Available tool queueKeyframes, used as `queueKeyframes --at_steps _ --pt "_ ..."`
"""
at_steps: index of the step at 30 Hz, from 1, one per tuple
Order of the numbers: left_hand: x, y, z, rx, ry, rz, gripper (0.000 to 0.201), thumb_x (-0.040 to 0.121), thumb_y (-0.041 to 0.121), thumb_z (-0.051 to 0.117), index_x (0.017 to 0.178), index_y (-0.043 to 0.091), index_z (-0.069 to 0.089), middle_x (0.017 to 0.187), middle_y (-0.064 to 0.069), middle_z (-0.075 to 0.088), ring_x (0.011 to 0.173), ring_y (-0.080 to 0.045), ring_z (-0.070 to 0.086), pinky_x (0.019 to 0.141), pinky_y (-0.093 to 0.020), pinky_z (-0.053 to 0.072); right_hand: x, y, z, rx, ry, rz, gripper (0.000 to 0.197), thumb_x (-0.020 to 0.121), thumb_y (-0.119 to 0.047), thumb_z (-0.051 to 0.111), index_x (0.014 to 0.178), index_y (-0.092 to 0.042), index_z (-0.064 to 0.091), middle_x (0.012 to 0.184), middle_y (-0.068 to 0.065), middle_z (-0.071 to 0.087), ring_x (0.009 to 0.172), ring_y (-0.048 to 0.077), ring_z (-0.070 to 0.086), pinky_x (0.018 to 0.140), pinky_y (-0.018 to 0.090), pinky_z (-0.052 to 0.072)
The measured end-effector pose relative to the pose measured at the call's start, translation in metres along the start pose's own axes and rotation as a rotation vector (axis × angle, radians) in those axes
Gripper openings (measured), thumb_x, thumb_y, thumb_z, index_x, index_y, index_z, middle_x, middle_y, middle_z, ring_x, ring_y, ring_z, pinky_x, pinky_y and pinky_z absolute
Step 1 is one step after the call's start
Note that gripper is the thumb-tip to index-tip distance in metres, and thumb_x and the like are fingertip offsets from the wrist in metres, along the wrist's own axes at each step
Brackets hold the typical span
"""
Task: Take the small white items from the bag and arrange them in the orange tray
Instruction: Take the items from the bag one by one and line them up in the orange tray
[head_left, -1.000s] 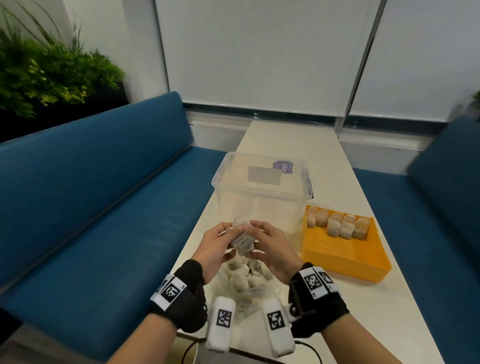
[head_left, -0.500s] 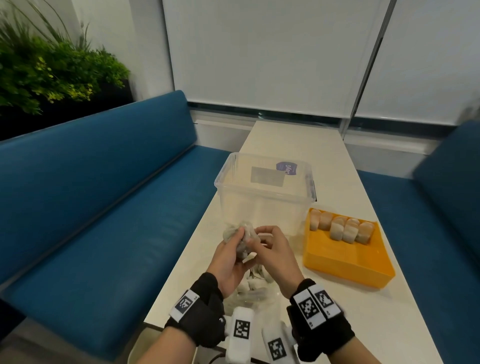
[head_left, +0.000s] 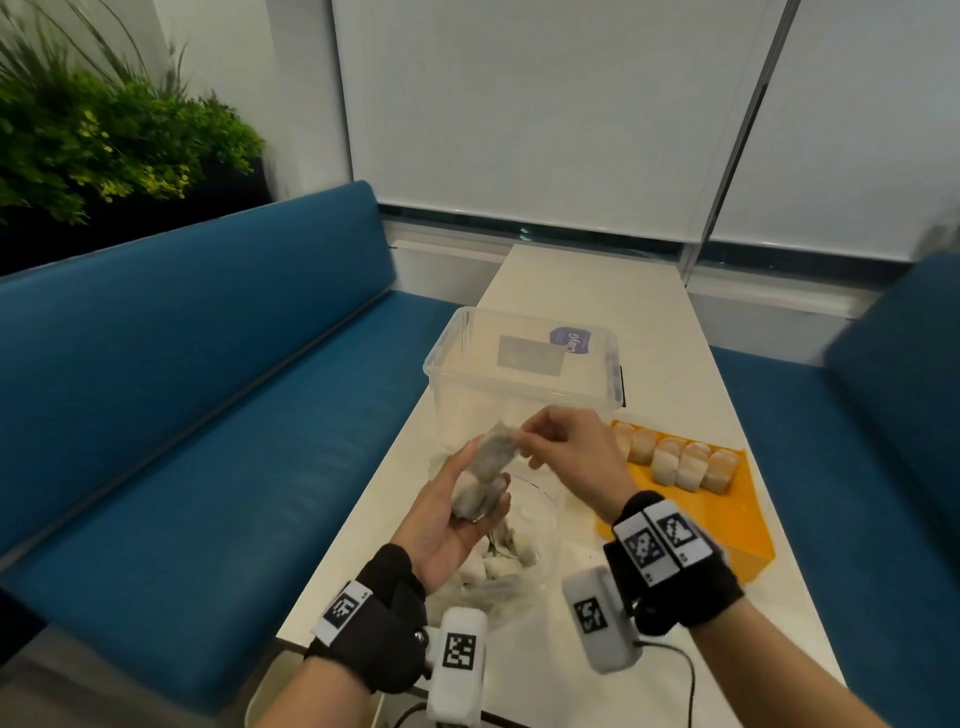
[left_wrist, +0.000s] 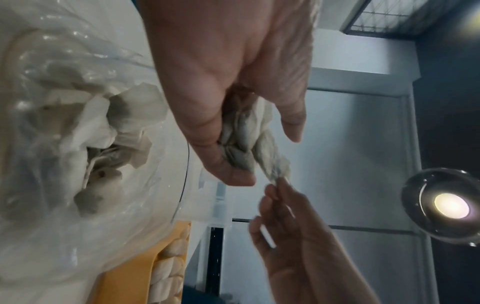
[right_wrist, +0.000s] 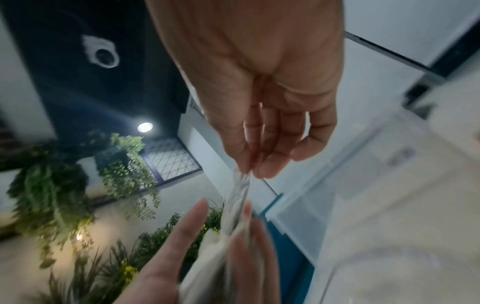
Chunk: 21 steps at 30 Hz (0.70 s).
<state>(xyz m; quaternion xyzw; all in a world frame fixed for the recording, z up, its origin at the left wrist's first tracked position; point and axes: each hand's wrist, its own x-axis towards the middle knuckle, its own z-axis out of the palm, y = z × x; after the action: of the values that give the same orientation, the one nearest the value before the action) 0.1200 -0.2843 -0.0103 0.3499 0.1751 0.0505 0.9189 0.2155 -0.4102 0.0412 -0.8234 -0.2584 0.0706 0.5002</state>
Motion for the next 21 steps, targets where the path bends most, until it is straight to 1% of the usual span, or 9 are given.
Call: queueKeyframes --at_steps 1,3,6,8,11,14,16,19,21 --pt "0.001 0.002 -0.002 0.024 -0.001 0.008 0.04 0.08 0.036 0.072 0.117 0.02 0.069 0.108 -0.016 0.064 0.083 -0.017 0.062 0.076 -0.03 0.06 0.004 -0.006 -0.009 -0.042 -0.013 -0.045 0.004 0.083 -0.015 0.069 0.079 -0.014 0.068 0.071 0.002 0.07 0.055 0.002 0.061 0.053 0.009 0.044" --pt "0.001 0.004 -0.001 0.107 0.004 0.038 0.038 0.08 0.03 0.073 0.117 0.019 0.068 0.11 -0.014 0.061 0.087 -0.018 0.062 0.07 -0.028 0.059 0.01 -0.02 -0.023 -0.144 -0.036 -0.148 0.001 0.082 -0.015 0.07 0.081 -0.014 0.07 0.069 -0.001 0.069 0.056 0.002 0.061 0.056 0.009 0.045" --pt "0.003 0.005 0.007 0.26 0.0 0.108 0.032 0.085 0.02 0.069 0.116 0.012 0.064 0.1 -0.009 0.063 0.09 -0.016 0.063 0.069 -0.025 0.057 0.012 -0.039 -0.035 -0.255 -0.081 -0.258 0.002 0.083 -0.014 0.069 0.084 -0.013 0.071 0.071 -0.003 0.067 0.058 0.001 0.058 0.059 0.008 0.045" --pt "0.005 0.005 0.013 0.336 -0.002 0.159 0.023 0.089 0.015 0.065 0.11 0.006 0.064 0.092 -0.009 0.063 0.086 -0.015 0.063 0.07 -0.024 0.057 0.011 -0.048 -0.042 -0.296 -0.1 -0.312 0.005 0.084 -0.014 0.069 0.086 -0.011 0.072 0.072 -0.003 0.066 0.057 -0.001 0.057 0.061 0.007 0.045" --pt "0.006 0.008 0.022 0.385 -0.005 0.23 0.009 0.089 0.01 0.065 0.097 0.006 0.067 0.085 -0.013 0.058 0.081 -0.019 0.058 0.066 -0.024 0.055 0.009 -0.056 -0.053 -0.339 -0.129 -0.368 0.007 0.084 -0.017 0.069 0.09 -0.013 0.071 0.076 -0.005 0.066 0.063 -0.003 0.057 0.064 0.005 0.044" --pt "0.008 0.012 0.029 0.442 -0.016 0.295 0.004 0.091 0.007 0.063 0.091 0.005 0.067 0.078 -0.013 0.052 0.077 -0.023 0.052 0.065 -0.026 0.051 0.01 -0.062 -0.06 -0.394 -0.153 -0.417 0.016 0.083 -0.023 0.07 0.098 -0.016 0.069 0.082 -0.005 0.065 0.07 0.002 0.058 0.065 0.007 0.044" --pt "0.01 0.014 0.035 0.501 -0.014 0.335 0.008 0.092 0.006 0.062 0.087 0.008 0.067 0.076 -0.011 0.052 0.075 -0.021 0.052 0.065 -0.026 0.052 0.012 -0.066 -0.064 -0.412 -0.152 -0.451 0.013 0.083 -0.018 0.071 0.094 -0.012 0.072 0.08 -0.005 0.066 0.067 -0.002 0.057 0.066 0.005 0.042" --pt "0.012 0.016 0.042 0.511 0.006 0.362 0.003 0.09 0.008 0.065 0.09 0.009 0.068 0.078 -0.01 0.058 0.074 -0.018 0.057 0.064 -0.023 0.055 0.015 -0.068 -0.069 -0.432 -0.124 -0.464 0.009 0.082 -0.012 0.071 0.089 -0.008 0.075 0.081 0.001 0.072 0.062 -0.007 0.056 0.067 0.002 0.042" --pt "0.015 0.015 0.045 0.481 0.003 0.344 0.009 0.089 0.01 0.067 0.096 0.005 0.066 0.08 -0.01 0.058 0.074 -0.016 0.059 0.063 -0.022 0.054 0.017 -0.068 -0.072 -0.429 -0.108 -0.462 0.009 0.081 -0.01 0.071 0.089 -0.007 0.075 0.082 0.002 0.073 0.06 -0.012 0.057 0.069 0.003 0.044"
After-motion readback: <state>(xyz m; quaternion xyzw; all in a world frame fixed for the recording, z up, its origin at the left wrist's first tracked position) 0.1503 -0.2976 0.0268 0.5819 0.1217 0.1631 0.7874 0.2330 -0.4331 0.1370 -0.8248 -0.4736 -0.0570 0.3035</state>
